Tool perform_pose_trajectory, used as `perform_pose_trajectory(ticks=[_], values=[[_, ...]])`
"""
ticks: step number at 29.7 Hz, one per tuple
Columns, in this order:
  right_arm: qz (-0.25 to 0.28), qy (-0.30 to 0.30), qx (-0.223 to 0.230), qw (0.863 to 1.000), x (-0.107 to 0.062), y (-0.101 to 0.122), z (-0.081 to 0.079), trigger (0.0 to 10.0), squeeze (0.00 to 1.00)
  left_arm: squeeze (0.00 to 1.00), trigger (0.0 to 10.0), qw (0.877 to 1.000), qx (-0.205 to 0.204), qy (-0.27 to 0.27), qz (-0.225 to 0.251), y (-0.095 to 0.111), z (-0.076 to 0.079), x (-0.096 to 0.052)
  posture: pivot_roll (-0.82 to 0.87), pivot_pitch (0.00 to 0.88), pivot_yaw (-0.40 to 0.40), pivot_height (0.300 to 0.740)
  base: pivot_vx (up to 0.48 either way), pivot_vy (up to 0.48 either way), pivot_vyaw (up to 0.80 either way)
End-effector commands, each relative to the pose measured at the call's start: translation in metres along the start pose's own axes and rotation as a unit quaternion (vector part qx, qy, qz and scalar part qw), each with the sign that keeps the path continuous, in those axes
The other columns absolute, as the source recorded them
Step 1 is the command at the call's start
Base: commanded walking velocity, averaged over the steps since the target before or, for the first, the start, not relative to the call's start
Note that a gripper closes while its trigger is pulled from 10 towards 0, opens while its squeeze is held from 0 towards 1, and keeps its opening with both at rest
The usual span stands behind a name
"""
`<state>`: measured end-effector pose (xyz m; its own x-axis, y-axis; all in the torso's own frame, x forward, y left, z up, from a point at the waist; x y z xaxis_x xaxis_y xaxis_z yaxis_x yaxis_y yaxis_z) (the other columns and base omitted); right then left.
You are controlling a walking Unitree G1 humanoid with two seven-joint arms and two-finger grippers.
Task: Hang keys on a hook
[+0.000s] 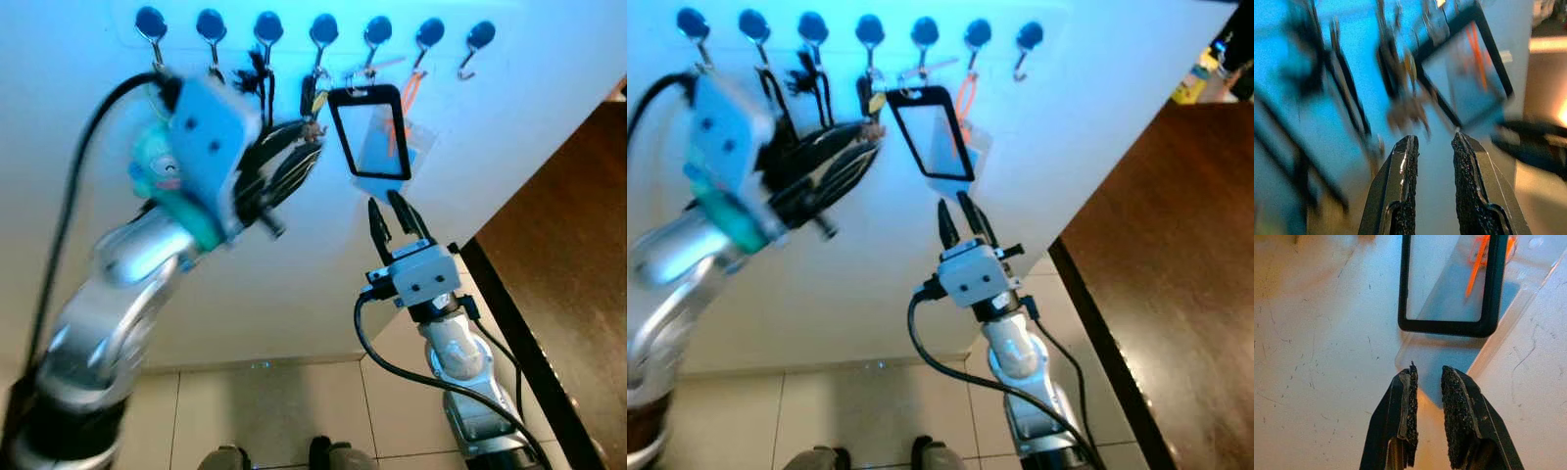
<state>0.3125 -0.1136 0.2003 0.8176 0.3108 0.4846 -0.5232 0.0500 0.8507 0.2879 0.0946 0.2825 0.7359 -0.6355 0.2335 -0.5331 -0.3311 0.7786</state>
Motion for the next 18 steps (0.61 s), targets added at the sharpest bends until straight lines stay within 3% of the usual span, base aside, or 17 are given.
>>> perform_pose_trajectory(ticks=[1,6,7,8,10,14,16,17,18], values=[[-0.018,-0.022,0.030,0.999,-0.007,-0.001,0.010,10.0,0.00,0.00,10.0,1.000,-0.006,-0.005,-0.007,0.002,0.005,-0.011,0.09,0.089,0.011,0.740,0.000,0.000,0.00],[-0.037,-0.035,0.058,0.997,-0.018,-0.001,0.017,10.0,0.00,0.00,10.0,0.997,-0.025,0.044,-0.050,-0.013,0.002,-0.022,0.07,0.090,0.020,0.740,0.000,0.000,0.00],[-0.056,-0.029,0.074,0.995,-0.026,-0.004,0.014,10.0,0.00,0.00,10.0,0.991,-0.021,0.099,-0.090,-0.028,-0.005,-0.025,0.07,0.090,0.021,0.740,0.000,0.000,0.00],[-0.056,-0.029,0.074,0.995,-0.026,-0.004,0.014,10.0,0.00,0.00,10.0,0.991,-0.021,0.099,-0.090,-0.028,-0.005,-0.025,0.07,0.090,0.021,0.740,0.000,0.000,0.00],[-0.075,-0.014,0.087,0.993,-0.033,-0.008,0.009,10.0,0.00,0.00,10.0,0.984,0.013,0.128,-0.120,-0.036,-0.009,-0.027,0.07,0.087,0.021,0.740,0.000,0.000,0.00],[-0.087,-0.014,0.094,0.992,-0.037,-0.011,0.009,10.0,0.00,0.00,10.0,0.980,0.036,0.141,-0.134,-0.040,-0.012,-0.029,0.07,0.087,0.018,0.740,0.000,0.000,0.00],[-0.105,-0.030,0.105,0.988,-0.043,-0.017,0.017,10.0,0.00,0.00,10.0,0.965,0.065,0.180,-0.181,-0.056,-0.020,-0.039,0.07,0.087,0.009,0.740,0.000,0.000,0.00],[-0.105,-0.030,0.105,0.988,-0.043,-0.017,0.017,10.0,0.00,0.00,10.0,0.965,0.065,0.180,-0.181,-0.056,-0.020,-0.039,0.07,0.087,0.009,0.740,0.000,0.000,0.00],[-0.110,-0.045,0.098,0.988,-0.044,-0.018,0.026,10.0,0.00,0.00,10.0,0.953,0.067,0.205,-0.211,-0.066,-0.023,-0.049,0.07,0.090,0.007,0.740,0.000,0.000,0.00]])
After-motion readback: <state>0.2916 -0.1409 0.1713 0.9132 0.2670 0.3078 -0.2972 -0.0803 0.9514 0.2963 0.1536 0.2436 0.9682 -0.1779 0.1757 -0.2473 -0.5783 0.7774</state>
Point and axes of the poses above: a point about 5 cm out from each wrist's last joint towards the gripper, its own x axis pointing out of the wrist towards the gripper, its own y axis along the axis of the wrist's last joint, z = x × y, the point moved 4 cm from there along x, pointing out of the wrist towards the gripper, and after that the axes turned 15 degrees about x, right-handed, at the moved point
